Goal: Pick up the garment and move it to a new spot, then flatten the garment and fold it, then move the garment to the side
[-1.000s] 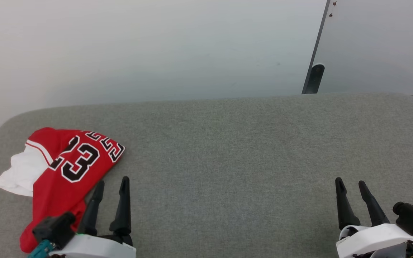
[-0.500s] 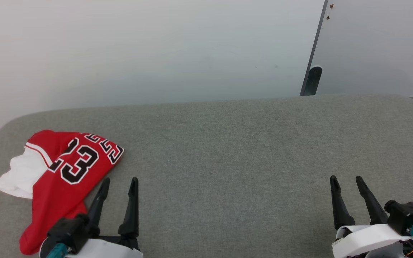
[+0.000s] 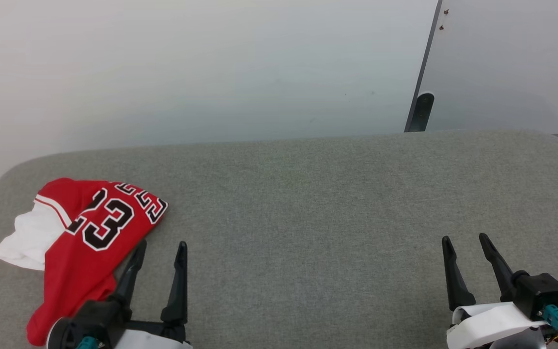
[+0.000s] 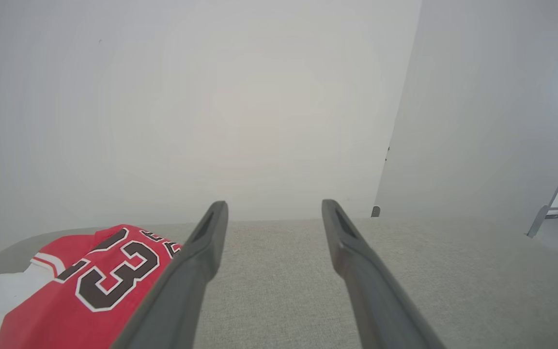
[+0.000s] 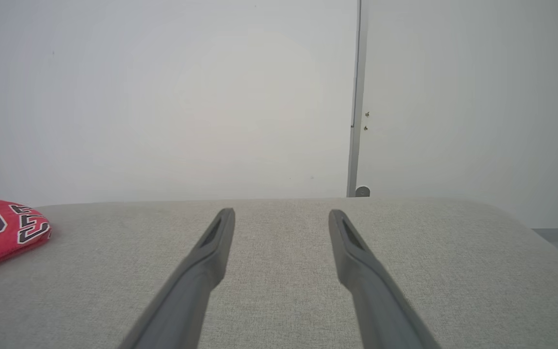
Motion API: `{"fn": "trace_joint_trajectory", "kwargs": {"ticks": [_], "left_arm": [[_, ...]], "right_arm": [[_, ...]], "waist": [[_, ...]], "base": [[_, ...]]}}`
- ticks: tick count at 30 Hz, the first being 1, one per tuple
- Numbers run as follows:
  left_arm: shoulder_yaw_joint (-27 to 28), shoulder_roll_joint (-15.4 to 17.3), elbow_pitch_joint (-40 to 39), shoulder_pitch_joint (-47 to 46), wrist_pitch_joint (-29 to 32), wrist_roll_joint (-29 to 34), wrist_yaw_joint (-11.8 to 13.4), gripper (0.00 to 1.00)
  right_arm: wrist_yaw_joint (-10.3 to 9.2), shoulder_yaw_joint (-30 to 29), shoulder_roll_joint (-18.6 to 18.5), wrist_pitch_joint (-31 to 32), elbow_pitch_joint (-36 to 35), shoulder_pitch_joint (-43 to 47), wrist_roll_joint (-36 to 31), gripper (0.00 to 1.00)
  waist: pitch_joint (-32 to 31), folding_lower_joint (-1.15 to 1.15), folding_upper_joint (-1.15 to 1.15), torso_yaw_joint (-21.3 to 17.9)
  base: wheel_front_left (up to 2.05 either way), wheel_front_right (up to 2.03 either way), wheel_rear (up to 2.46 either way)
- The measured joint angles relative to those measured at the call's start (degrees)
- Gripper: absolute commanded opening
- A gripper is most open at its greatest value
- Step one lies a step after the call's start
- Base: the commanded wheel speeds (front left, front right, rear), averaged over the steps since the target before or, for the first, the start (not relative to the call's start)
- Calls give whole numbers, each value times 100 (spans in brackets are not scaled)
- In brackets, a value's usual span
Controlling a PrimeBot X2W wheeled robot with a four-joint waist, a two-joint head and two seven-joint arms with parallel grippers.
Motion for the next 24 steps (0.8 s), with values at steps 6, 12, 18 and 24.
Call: {"fn": "trace_joint_trajectory", "kwargs": {"ticks": [6, 12, 18, 24], "left_arm": [[-16, 7, -77, 26, -58, 270, -1, 100], [-33, 13, -98, 36, -126, 468, -26, 100], [-67, 22, -20, 76, -198, 593, -99, 100], [-9, 15, 67, 70, -248, 743, -130, 100]], "right_arm": [[0, 22, -1, -58, -42, 11, -282, 100], [1, 51, -1, -126, -77, 73, -569, 100], [1, 98, -2, -189, -103, 100, -828, 100], [1, 207, -3, -236, -94, 121, -1061, 100]], "waist": [[-22, 0, 0, 14], [-41, 0, 0, 69], [-70, 0, 0, 177], [-128, 0, 0, 379]], "base": [[0, 0, 0], [0, 0, 0], [0, 0, 0], [0, 0, 0]]}}
